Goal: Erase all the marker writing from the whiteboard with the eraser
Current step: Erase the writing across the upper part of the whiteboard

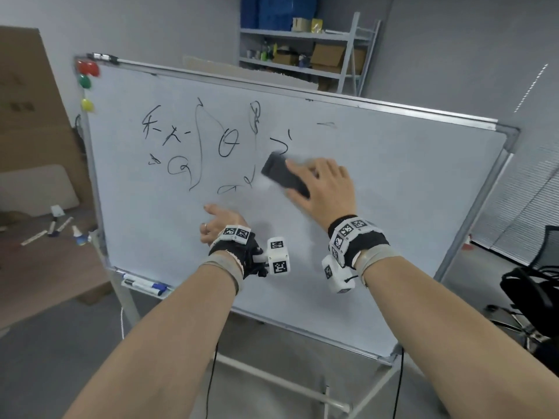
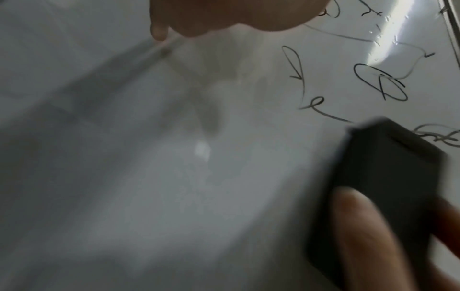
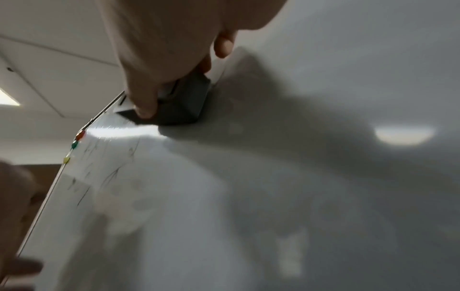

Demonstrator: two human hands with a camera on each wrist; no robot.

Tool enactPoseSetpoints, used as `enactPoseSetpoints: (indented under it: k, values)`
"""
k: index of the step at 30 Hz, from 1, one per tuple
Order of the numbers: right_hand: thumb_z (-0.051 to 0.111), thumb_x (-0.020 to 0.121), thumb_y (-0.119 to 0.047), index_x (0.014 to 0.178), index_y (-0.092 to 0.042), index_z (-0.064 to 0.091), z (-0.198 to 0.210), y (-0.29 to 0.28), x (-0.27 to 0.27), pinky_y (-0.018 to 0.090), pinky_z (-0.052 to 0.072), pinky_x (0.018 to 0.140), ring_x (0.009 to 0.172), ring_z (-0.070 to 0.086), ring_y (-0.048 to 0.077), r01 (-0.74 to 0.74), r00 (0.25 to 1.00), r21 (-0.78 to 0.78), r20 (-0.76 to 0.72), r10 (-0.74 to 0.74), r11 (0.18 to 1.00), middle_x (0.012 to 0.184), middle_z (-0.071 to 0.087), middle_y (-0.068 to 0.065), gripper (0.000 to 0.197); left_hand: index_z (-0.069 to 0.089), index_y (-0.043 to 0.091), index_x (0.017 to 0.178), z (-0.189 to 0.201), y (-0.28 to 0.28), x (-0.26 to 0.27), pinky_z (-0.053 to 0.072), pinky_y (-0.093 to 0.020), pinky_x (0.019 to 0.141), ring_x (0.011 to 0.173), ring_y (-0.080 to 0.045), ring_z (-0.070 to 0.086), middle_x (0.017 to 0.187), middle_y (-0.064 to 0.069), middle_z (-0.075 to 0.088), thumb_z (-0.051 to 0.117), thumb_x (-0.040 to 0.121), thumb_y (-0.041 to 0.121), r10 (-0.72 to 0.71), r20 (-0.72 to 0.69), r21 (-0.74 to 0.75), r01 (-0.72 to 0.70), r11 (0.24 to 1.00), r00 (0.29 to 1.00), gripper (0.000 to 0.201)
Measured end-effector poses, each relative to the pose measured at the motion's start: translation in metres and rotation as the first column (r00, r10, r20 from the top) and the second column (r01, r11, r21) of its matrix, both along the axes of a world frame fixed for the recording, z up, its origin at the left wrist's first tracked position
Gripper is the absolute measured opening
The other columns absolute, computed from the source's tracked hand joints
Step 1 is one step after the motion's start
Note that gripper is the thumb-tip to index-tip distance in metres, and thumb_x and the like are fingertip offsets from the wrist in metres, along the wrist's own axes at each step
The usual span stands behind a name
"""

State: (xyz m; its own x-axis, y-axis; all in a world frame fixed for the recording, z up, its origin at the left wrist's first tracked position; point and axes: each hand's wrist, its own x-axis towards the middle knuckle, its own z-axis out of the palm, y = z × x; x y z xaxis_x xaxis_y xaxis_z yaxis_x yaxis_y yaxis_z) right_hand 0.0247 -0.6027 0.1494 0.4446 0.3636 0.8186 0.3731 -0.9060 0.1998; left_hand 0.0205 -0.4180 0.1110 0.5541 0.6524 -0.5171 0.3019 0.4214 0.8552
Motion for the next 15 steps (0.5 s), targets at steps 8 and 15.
enactPoseSetpoints:
  k: [8, 15]
  values:
    - [0.059, 0.096, -0.048, 0.137, -0.030, 0.061, 0.074, -0.045, 0.004, 0.038, 0.039, 0.074, 0.088, 0.055, 0.027, 0.232, 0.874, 0.316, 0.349, -0.339, 0.920, 0.099, 0.062, 0.004, 0.045, 0.023, 0.005, 0.154, 0.013, -0.015, 0.005, 0.013, -0.042, 0.120, 0.146, -0.034, 0.026, 0.158, -0.019, 0.026, 0.023, 0.104, 0.052, -0.100, -0.017, 0.066, 0.101, 0.993, 0.995, 0.069]
    - [0.058, 0.094, -0.052, 0.142, -0.030, 0.055, 0.065, -0.044, 0.005, 0.040, 0.043, 0.081, 0.093, 0.053, 0.027, 0.222, 0.903, 0.518, 0.210, -0.374, 0.826, 0.102, 0.058, 0.008, 0.053, 0.026, 0.001, 0.152, 0.018, -0.015, 0.009, 0.014, -0.044, 0.120, 0.145, -0.035, 0.027, 0.156, -0.020, 0.028, 0.025, 0.102, 0.055, -0.052, -0.007, 0.029, 0.052, 0.998, 0.999, 0.073]
